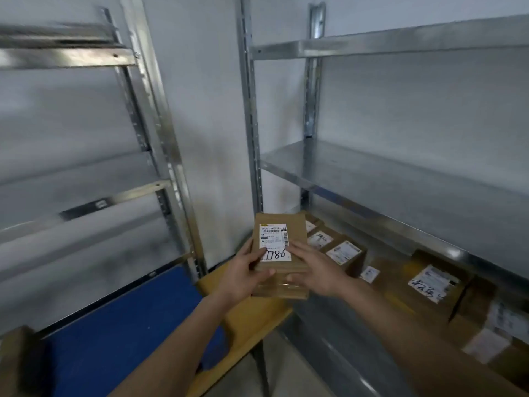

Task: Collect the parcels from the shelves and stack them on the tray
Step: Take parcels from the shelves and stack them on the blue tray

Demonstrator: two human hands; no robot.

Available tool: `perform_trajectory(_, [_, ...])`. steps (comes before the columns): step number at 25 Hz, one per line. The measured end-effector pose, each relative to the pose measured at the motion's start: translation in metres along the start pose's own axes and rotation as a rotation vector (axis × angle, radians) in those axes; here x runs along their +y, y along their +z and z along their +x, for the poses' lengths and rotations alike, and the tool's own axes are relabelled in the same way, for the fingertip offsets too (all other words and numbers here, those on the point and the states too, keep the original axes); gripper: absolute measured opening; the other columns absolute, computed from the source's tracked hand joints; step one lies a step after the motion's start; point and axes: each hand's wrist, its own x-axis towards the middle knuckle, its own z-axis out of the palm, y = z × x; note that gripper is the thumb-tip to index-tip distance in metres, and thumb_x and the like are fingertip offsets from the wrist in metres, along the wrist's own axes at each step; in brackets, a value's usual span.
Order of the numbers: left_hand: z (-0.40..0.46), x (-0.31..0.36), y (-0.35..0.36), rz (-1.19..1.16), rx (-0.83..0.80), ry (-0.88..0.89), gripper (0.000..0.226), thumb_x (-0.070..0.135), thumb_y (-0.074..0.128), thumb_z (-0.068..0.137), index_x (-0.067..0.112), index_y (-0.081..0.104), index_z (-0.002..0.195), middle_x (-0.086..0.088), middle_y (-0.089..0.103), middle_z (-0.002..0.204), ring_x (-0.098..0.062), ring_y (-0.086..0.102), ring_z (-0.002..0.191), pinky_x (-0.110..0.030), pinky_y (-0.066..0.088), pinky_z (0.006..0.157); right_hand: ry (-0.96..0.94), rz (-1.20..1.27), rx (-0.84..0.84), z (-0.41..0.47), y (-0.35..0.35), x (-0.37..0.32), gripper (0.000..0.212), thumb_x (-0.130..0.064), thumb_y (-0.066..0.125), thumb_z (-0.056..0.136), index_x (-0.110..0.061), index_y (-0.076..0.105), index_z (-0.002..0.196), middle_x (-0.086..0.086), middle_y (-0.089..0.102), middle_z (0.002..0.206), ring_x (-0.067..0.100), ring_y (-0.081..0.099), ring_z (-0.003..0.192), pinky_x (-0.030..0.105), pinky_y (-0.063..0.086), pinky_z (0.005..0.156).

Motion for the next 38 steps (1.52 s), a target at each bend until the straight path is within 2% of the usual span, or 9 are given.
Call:
perform_trajectory(5, [-0.096,-0.025,-0.106,0.073,0.201,-0.163,0.071,0.040,0.075,0.084,0.018,0.047,0.145,0.011,0.016,0.161,-0.009,0.041,0.136,-0.031,0.038,0.112,-0.200,-0.004,-0.108,0.023,0.050,-0.116,0.082,-0.040,0.074,0.087,-0.036,0.029,0.155,-0.021,0.016,0.163,0.011,0.022,0.149,0.044,0.025,0.122])
perform_trajectory(9, [-0.171,-0.050,-0.167,0.061,0.329,-0.259,0.070,0.036,0.075,0.084,0.014,0.048,0.144,0.018,0.021,0.155,-0.003,0.042,0.132,-0.029,0.038,0.112,-0.336,-0.006,-0.189,0.035,0.099,-0.197,0.082,-0.042,0.073,0.087,-0.036,0.028,0.155,-0.022,0.016,0.163,0.010,0.023,0.149,0.041,0.023,0.122])
perform_trajectory(14, [-0.269,-0.098,-0.212,0.095,0.440,-0.371,0.078,0.050,0.073,0.077,0.018,0.050,0.143,0.012,0.018,0.161,-0.007,0.044,0.135,-0.035,0.039,0.112,-0.431,-0.003,-0.307,0.022,0.174,-0.275,0.082,-0.044,0.073,0.088,-0.033,0.029,0.156,-0.020,0.016,0.163,0.008,0.019,0.149,0.031,0.017,0.121])
perform_trajectory(19, [-0.345,-0.127,-0.218,0.061,0.459,-0.379,0.069,0.040,0.074,0.084,0.020,0.047,0.144,0.025,0.019,0.150,-0.005,0.044,0.132,-0.025,0.040,0.109,-0.455,-0.003,-0.397,-0.016,0.229,-0.318,0.081,-0.039,0.072,0.089,-0.033,0.027,0.156,-0.023,0.016,0.162,0.010,0.024,0.148,0.038,0.026,0.121])
perform_trajectory(23, [-0.379,-0.162,-0.207,0.052,0.452,-0.458,0.079,0.056,0.071,0.079,0.025,0.043,0.147,0.016,0.013,0.161,-0.011,0.039,0.139,-0.040,0.040,0.112,-0.452,-0.050,-0.433,-0.032,0.264,-0.327,0.079,-0.036,0.071,0.090,-0.031,0.028,0.157,-0.019,0.017,0.163,0.011,0.023,0.148,0.035,0.024,0.119])
perform_trajectory(30, [-0.386,-0.227,-0.164,-0.006,0.430,-0.552,0.074,0.052,0.069,0.082,0.025,0.044,0.146,0.018,0.017,0.159,-0.007,0.038,0.138,-0.039,0.040,0.111,-0.378,-0.052,-0.555,-0.016,0.338,-0.287,0.079,-0.035,0.072,0.090,-0.032,0.028,0.156,-0.021,0.017,0.162,0.008,0.025,0.147,0.030,0.025,0.118])
perform_trajectory(34, [-0.379,-0.264,-0.144,-0.033,0.431,-0.562,0.067,0.046,0.070,0.085,0.027,0.046,0.145,0.038,0.020,0.146,0.002,0.039,0.132,-0.026,0.040,0.110,-0.374,-0.008,-0.598,0.003,0.374,-0.263,0.075,-0.028,0.071,0.092,-0.028,0.031,0.155,-0.031,0.021,0.150,-0.006,0.025,0.134,-0.002,0.015,0.103])
perform_trajectory(35, [-0.374,-0.274,-0.141,-0.033,0.429,-0.566,0.066,0.044,0.070,0.086,0.028,0.046,0.145,0.043,0.018,0.142,0.004,0.039,0.131,-0.023,0.040,0.108,-0.368,0.006,-0.608,0.009,0.382,-0.258,0.074,-0.027,0.071,0.092,-0.028,0.031,0.155,-0.031,0.022,0.148,-0.008,0.024,0.131,-0.004,0.013,0.100])
perform_trajectory(38, [-0.361,-0.306,-0.138,-0.043,0.433,-0.602,0.067,0.045,0.072,0.084,0.032,0.046,0.144,0.033,0.018,0.152,0.001,0.039,0.135,-0.029,0.041,0.110,-0.343,0.037,-0.623,0.031,0.409,-0.246,0.076,-0.028,0.072,0.090,-0.029,0.031,0.155,-0.023,0.024,0.156,-0.007,0.023,0.138,0.007,0.012,0.107])
